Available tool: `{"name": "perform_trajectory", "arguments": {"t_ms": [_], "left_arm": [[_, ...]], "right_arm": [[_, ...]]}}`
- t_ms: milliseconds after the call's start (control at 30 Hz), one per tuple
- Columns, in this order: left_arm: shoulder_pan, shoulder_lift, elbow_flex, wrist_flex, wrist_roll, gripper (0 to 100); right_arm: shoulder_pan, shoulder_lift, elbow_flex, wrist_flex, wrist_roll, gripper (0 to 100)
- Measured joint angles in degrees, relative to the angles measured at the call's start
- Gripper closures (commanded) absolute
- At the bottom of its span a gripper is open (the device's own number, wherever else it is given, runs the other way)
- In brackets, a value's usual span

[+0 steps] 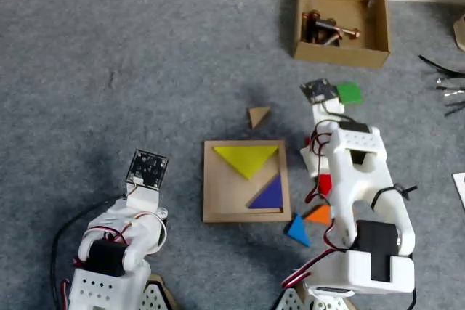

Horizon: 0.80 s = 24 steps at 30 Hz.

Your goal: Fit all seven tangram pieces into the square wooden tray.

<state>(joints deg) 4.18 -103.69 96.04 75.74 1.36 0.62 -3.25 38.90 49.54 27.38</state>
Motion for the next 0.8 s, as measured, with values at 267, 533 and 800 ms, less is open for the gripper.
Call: {"name": "perform_trajectory", "arguments": {"t_ms": [267,533,800], "left_arm": [[0.0,0.0,0.0,0.0,0.0,99],[0.0,0.0,0.0,0.0,0.0,99],[0.0,0.0,0.0,0.0,0.0,99]], "right_arm": [[-2.5,0.0,1.7,-1.0,-1.3,70.4],[-2.6,-0.1,3.4,-4.7,-1.3,70.4],[-2.6,-0.1,3.7,-4.8,-1.3,70.4]]}}
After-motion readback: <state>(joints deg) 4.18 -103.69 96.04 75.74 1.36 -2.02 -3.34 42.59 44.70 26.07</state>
